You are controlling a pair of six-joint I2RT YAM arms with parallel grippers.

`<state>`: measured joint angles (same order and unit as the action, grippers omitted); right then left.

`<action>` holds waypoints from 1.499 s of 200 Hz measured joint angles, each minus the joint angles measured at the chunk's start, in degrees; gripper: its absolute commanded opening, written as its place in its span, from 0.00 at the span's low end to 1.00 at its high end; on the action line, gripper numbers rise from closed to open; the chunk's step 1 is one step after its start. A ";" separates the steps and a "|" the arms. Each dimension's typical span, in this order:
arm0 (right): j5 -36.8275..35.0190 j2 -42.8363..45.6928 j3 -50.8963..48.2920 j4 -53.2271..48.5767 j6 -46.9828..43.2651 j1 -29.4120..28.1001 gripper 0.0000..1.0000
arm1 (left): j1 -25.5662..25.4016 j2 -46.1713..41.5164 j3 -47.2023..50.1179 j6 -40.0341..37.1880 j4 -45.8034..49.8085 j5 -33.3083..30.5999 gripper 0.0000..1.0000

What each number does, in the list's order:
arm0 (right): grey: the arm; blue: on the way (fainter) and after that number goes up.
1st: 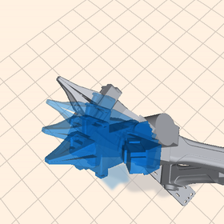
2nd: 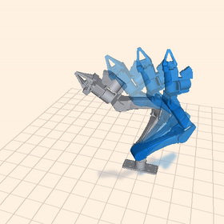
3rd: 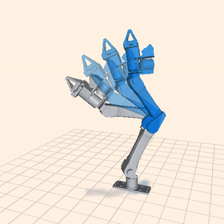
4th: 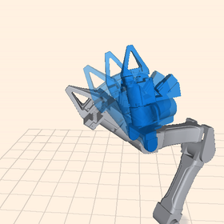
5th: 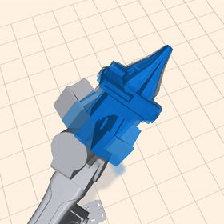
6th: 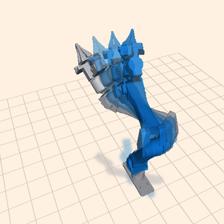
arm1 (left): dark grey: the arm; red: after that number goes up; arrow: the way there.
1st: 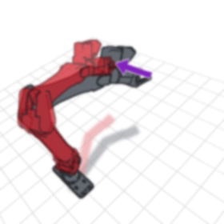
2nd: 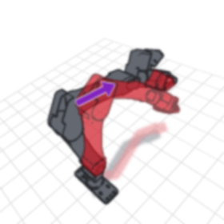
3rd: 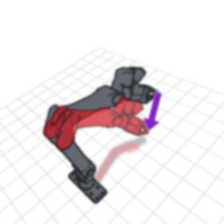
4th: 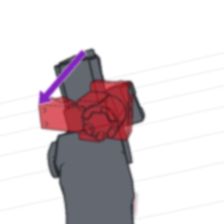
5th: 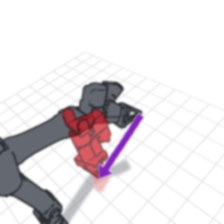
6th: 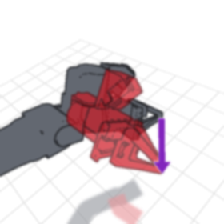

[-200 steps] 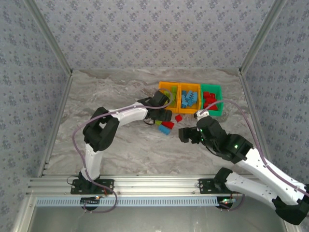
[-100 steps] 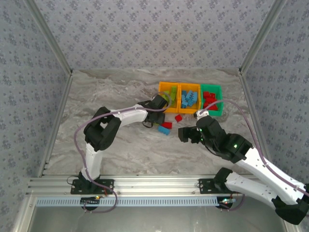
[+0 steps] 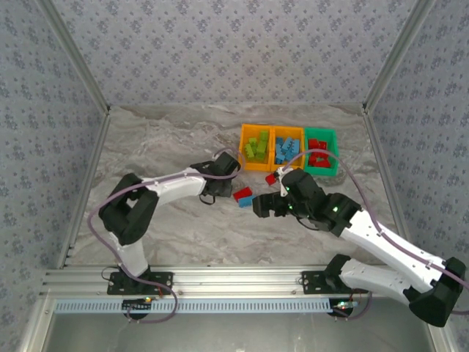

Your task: Sort the legos into containers by color

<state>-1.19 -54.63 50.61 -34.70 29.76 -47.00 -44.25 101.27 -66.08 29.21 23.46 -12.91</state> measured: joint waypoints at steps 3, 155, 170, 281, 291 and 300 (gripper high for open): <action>0.11 0.07 0.00 0.22 0.00 0.00 0.98 | 0.00 -0.76 0.00 -0.02 0.04 -0.02 0.20; -7.23 13.60 -0.63 -3.52 3.76 0.66 0.98 | 2.69 28.89 -51.58 -7.63 6.08 -0.20 0.52; -7.69 13.86 -1.64 -3.87 4.11 0.81 0.98 | 2.34 25.77 -48.26 -7.78 4.90 0.07 0.52; -4.68 -16.85 2.84 2.56 0.11 -0.31 1.00 | -13.90 -45.48 6.38 -30.12 3.72 3.56 0.72; -5.09 -21.73 4.70 3.23 -0.79 -0.85 1.00 | -14.03 -49.42 8.17 -33.18 6.80 5.53 0.75; -5.60 -26.12 6.64 3.58 -1.55 -1.18 1.00 | -14.03 -52.72 10.23 -35.34 9.40 7.06 0.78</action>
<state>-6.79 -80.75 57.25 -31.11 28.21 -48.18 -58.28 48.56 -55.86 -6.13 32.86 -5.85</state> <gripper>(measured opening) 0.999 0.746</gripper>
